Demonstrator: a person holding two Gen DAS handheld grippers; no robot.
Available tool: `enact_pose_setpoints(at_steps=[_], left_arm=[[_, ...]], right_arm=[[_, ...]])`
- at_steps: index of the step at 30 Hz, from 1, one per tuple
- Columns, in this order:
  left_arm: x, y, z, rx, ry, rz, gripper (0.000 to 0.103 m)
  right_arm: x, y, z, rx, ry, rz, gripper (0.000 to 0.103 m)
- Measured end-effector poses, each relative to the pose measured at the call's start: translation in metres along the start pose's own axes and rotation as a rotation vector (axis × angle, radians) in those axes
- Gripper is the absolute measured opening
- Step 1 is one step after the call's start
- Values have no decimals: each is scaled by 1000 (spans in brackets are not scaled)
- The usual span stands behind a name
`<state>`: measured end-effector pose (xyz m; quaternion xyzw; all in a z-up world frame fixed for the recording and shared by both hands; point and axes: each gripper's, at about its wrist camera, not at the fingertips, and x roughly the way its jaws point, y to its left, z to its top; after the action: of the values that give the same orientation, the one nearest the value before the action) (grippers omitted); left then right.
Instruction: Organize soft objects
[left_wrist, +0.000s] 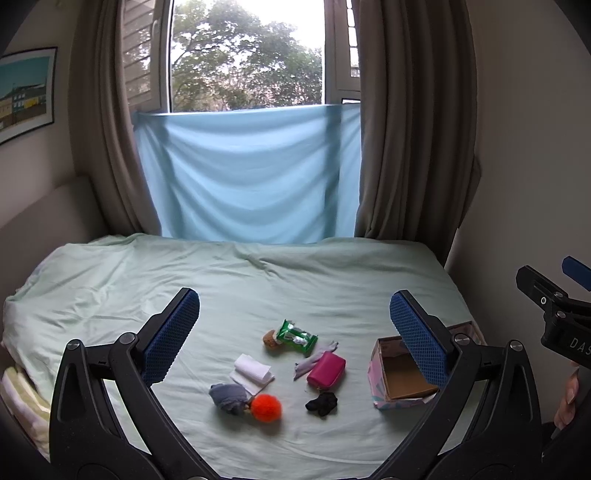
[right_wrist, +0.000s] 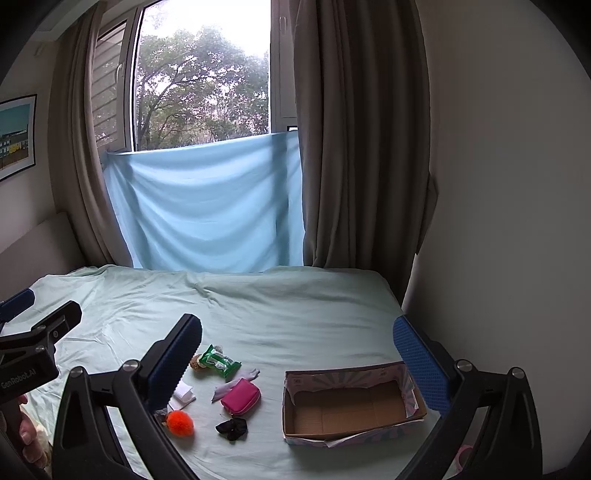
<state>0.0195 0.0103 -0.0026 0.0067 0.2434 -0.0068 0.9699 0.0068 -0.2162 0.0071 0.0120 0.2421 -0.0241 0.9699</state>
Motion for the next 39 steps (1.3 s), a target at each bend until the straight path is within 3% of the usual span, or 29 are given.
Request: enact_pose_setpoints(at_steps=[21,28,33,39], left_arm=[[0,-1,-3,-2,5,3,102],[2,15,-6,-32,34,59,102],[6,46,-32,-66,73,107,102],[28,83,-72,-45,133,66,102]], right_arm=[[-1,-2,0,-2,-10,10,103],[7,4,4,-28,31,43,103],[18,16,-9,-51,52,76,103],[36,50,-40,-30,100,81,103]])
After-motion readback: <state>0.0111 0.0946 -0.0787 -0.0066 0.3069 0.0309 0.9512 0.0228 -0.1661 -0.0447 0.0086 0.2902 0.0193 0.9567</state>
